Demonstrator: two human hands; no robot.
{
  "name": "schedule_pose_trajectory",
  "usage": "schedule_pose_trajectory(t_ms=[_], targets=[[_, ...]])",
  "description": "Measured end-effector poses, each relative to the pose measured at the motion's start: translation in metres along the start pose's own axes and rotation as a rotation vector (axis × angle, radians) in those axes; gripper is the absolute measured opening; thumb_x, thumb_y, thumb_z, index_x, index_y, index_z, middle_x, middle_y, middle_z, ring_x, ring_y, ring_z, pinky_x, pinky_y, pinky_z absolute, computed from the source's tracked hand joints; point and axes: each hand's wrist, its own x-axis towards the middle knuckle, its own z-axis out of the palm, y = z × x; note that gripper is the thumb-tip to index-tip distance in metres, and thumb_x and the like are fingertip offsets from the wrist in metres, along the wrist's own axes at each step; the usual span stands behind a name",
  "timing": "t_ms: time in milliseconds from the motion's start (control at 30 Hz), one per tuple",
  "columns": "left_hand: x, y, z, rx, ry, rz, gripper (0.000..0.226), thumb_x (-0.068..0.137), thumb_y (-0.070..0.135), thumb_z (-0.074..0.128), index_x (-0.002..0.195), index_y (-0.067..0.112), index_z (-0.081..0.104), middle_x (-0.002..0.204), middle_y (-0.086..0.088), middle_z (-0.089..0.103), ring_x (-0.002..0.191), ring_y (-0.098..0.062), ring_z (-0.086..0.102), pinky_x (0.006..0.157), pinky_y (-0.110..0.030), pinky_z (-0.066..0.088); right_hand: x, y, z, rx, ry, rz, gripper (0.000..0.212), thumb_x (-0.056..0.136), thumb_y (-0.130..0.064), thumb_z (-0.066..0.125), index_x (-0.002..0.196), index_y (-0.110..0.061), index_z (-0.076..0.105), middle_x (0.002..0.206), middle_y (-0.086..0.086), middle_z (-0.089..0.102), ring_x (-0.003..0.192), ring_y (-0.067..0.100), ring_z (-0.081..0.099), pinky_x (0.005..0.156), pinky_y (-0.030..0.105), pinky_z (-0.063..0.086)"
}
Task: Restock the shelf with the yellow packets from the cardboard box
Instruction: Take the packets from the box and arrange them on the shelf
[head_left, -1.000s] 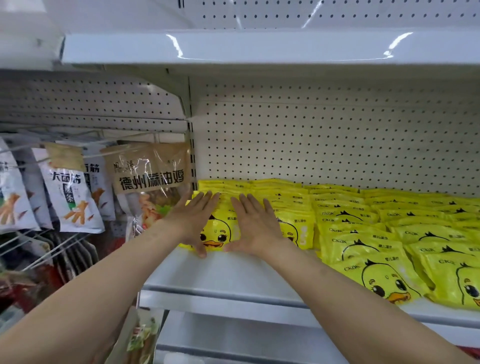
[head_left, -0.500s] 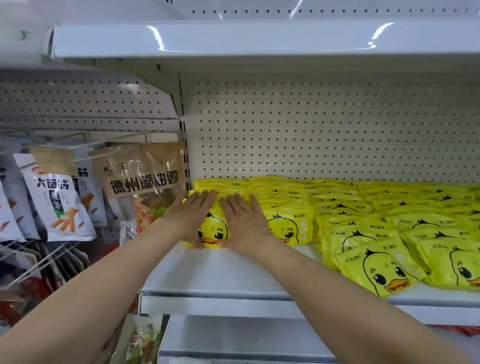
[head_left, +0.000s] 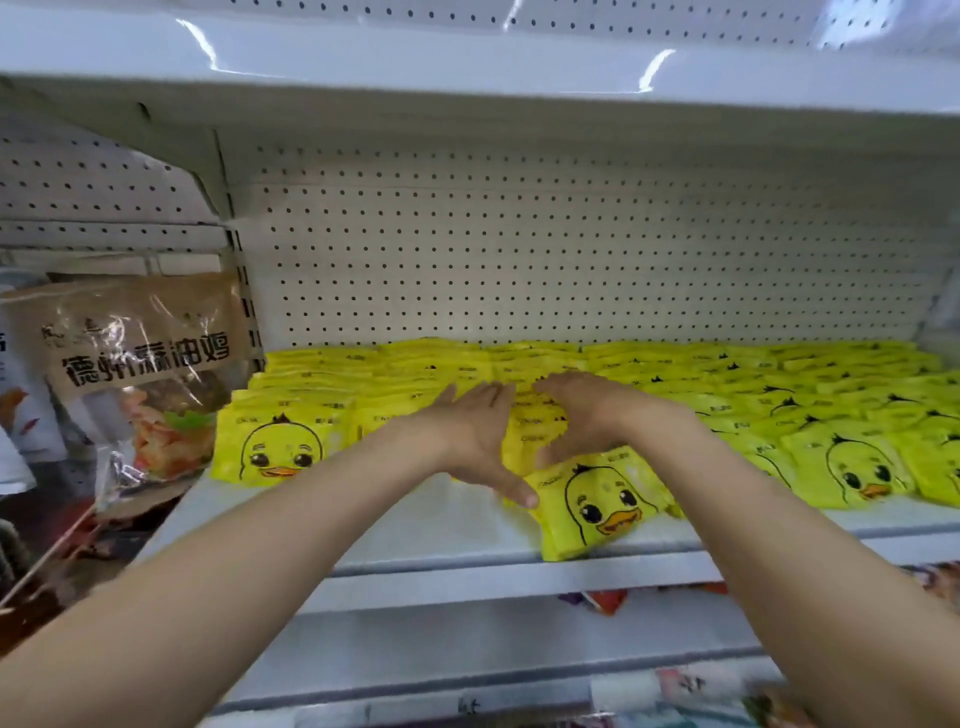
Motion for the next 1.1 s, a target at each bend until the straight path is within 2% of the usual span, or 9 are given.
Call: schedule_pose_trajectory(t_ms=[167, 267, 367, 467, 567, 700, 833, 933, 1100], targets=[[0.023, 0.065, 0.018, 0.058, -0.168, -0.047, 0.147, 0.058, 0.083, 0.066, 0.15, 0.012, -0.025, 0.16, -0.009, -0.025, 0.147, -0.022, -0.023, 0.12, -0.053, -0.003, -0.029, 0.045, 0.016, 0.01, -0.165, -0.069, 0.125, 0.068, -0.055, 0.084, 0.158, -0.027, 0.001, 0.166, -0.003, 0.001, 0.153, 0.017, 0.0, 0.123, 0.038, 0.015], [0.034, 0.084, 0.022, 0.109, -0.185, -0.105, 0.151, 0.056, 0.08, 0.07, 0.148, 0.012, -0.029, 0.158, -0.013, -0.028, 0.146, -0.027, -0.024, 0.119, -0.056, -0.003, -0.036, 0.063, 0.024, 0.007, -0.222, -0.088, 0.133, 0.066, -0.051, 0.086, 0.157, -0.03, -0.009, 0.166, -0.004, -0.007, 0.153, 0.016, -0.005, 0.123, 0.041, 0.015], [0.041, 0.092, 0.019, 0.155, -0.157, -0.148, 0.152, 0.057, 0.072, 0.077, 0.148, 0.01, -0.028, 0.159, -0.013, -0.025, 0.148, -0.028, -0.02, 0.119, -0.056, -0.003, -0.031, 0.07, 0.035, -0.022, -0.152, -0.144, 0.132, 0.066, -0.051, 0.086, 0.157, -0.028, -0.007, 0.166, -0.001, -0.003, 0.153, 0.019, -0.001, 0.123, 0.046, 0.013], [0.051, 0.088, 0.016, 0.232, -0.082, -0.195, 0.151, 0.057, 0.063, 0.083, 0.151, 0.01, -0.023, 0.162, -0.01, -0.017, 0.149, -0.028, -0.013, 0.119, -0.056, 0.001, -0.021, 0.073, 0.048, -0.045, 0.018, -0.202, 0.128, 0.066, -0.06, 0.081, 0.158, -0.024, 0.001, 0.166, 0.001, 0.003, 0.153, 0.019, 0.0, 0.123, 0.047, 0.008], [0.061, 0.078, 0.019, 0.202, -0.021, -0.234, 0.149, 0.058, 0.054, 0.086, 0.151, 0.01, -0.022, 0.162, -0.01, -0.016, 0.15, -0.025, -0.011, 0.121, -0.051, 0.004, -0.012, 0.076, 0.06, -0.038, 0.191, -0.232, 0.124, 0.067, -0.064, 0.077, 0.158, -0.022, 0.004, 0.166, 0.0, 0.005, 0.153, 0.017, 0.001, 0.124, 0.046, 0.007], [0.063, 0.075, 0.026, 0.153, 0.042, -0.244, 0.148, 0.059, 0.048, 0.088, 0.151, 0.011, -0.022, 0.163, -0.008, -0.013, 0.151, -0.023, -0.005, 0.122, -0.045, 0.009, -0.007, 0.086, 0.062, -0.035, 0.141, -0.246, 0.132, 0.066, -0.064, 0.079, 0.158, -0.022, -0.006, 0.166, 0.001, -0.007, 0.153, 0.02, -0.007, 0.123, 0.047, 0.003], [0.067, 0.072, 0.027, 0.129, 0.012, -0.253, 0.151, 0.057, 0.057, 0.086, 0.151, 0.012, -0.023, 0.162, -0.005, -0.015, 0.15, -0.021, -0.008, 0.122, -0.046, 0.006, -0.001, 0.09, 0.059, -0.066, 0.132, -0.236, 0.137, 0.064, -0.063, 0.081, 0.158, -0.02, -0.009, 0.166, 0.004, -0.011, 0.153, 0.021, -0.008, 0.123, 0.048, 0.004], [0.074, 0.063, 0.027, 0.124, 0.026, -0.244, 0.152, 0.054, 0.061, 0.085, 0.152, 0.012, -0.02, 0.163, -0.007, -0.01, 0.151, -0.021, -0.006, 0.122, -0.045, 0.004, 0.008, 0.092, 0.058, -0.094, 0.147, -0.222, 0.139, 0.061, -0.065, 0.081, 0.158, -0.019, -0.008, 0.166, 0.004, -0.009, 0.153, 0.021, -0.008, 0.123, 0.049, 0.003], [0.089, 0.046, 0.032, 0.164, 0.18, -0.218, 0.146, 0.056, 0.062, 0.083, 0.154, 0.014, -0.014, 0.164, -0.007, 0.001, 0.151, -0.019, 0.0, 0.122, -0.043, 0.0, 0.028, 0.094, 0.061, -0.127, 0.238, -0.15, 0.134, 0.066, -0.068, 0.076, 0.158, -0.016, -0.007, 0.166, 0.005, -0.002, 0.153, 0.021, -0.004, 0.123, 0.05, 0.001]])
